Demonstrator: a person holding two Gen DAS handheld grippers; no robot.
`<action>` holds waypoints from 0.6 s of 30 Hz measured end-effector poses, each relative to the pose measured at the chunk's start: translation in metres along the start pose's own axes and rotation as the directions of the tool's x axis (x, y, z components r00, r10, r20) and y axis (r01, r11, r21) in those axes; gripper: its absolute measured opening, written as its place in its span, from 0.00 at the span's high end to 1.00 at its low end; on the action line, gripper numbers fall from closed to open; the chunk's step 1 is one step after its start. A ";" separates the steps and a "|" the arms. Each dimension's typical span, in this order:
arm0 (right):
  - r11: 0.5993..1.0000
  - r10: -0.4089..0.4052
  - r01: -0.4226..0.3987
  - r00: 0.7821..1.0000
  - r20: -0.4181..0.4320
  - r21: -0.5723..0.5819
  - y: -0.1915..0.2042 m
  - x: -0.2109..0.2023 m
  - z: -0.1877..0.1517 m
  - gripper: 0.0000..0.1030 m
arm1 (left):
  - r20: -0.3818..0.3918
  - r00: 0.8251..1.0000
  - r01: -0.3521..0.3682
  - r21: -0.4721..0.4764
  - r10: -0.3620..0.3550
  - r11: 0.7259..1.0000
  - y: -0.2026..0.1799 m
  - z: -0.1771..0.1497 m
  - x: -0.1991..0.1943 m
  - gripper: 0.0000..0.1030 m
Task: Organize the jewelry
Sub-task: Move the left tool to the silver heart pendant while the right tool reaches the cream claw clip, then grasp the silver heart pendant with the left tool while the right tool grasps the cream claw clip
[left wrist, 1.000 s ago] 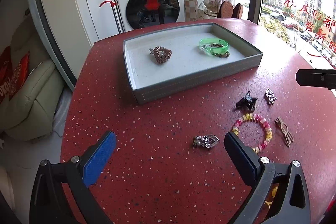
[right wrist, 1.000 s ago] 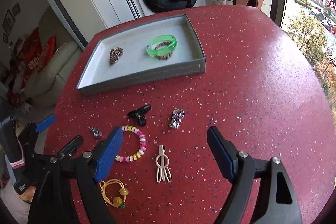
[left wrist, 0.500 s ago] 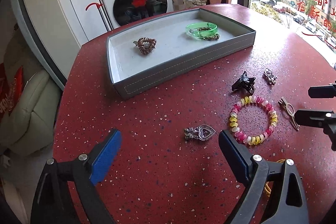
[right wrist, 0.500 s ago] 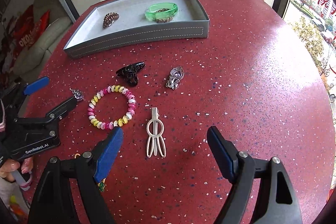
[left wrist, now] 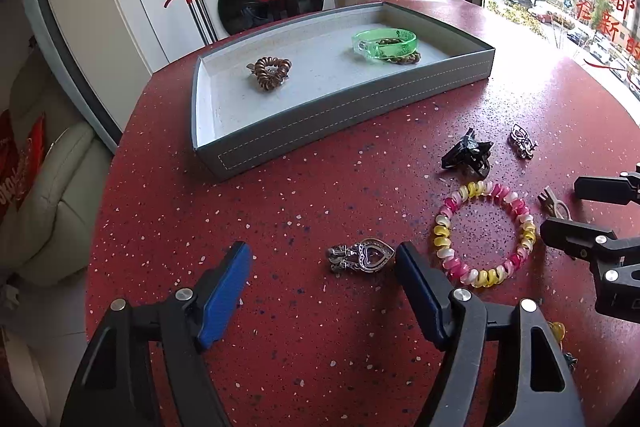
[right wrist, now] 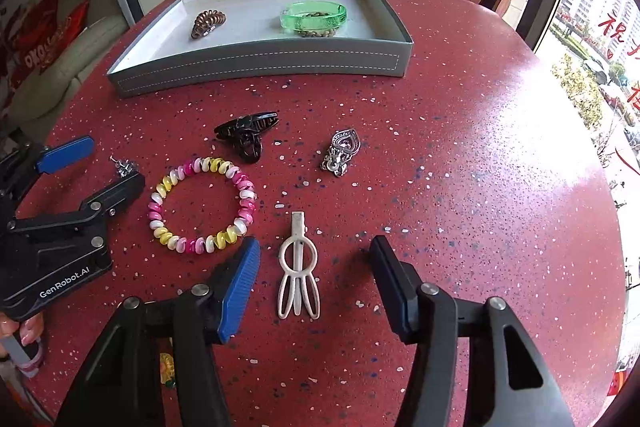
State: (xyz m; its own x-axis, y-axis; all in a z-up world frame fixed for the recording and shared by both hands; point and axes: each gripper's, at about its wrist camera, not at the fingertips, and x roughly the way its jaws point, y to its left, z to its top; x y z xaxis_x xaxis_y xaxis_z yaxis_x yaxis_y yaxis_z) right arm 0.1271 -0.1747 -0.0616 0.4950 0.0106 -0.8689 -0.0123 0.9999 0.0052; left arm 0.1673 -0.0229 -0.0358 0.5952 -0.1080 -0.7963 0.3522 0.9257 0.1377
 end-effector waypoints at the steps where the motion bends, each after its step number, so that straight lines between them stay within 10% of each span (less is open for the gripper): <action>1: 1.000 -0.001 0.001 1.000 0.001 0.000 0.000 0.000 0.000 0.45 | 0.000 1.000 0.004 -0.003 -0.004 1.000 0.000 0.000 0.000 0.16; 9: 1.000 0.010 -0.010 1.000 0.006 -0.008 0.004 -0.001 0.003 0.79 | -0.006 0.998 0.056 0.000 -0.056 0.998 -0.007 -0.002 -0.005 0.50; 15: 0.999 0.032 -0.032 0.999 0.011 0.017 0.001 -0.002 0.001 0.80 | 0.007 0.998 0.063 -0.007 -0.063 0.998 -0.006 -0.002 -0.010 0.54; 18: 0.998 0.052 -0.053 0.999 0.010 0.041 -0.005 -0.003 0.001 0.80 | -0.002 0.995 0.099 -0.034 -0.099 0.994 -0.001 -0.001 -0.010 0.79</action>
State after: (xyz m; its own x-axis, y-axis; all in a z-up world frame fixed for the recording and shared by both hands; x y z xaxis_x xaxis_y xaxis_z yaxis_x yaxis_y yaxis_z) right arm 0.1262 -0.1796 -0.0584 0.5021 0.0629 -0.8625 -0.0026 0.9975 0.0712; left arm 0.1603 -0.0224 -0.0285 0.5559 -0.1988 -0.8071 0.3846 0.9223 0.0378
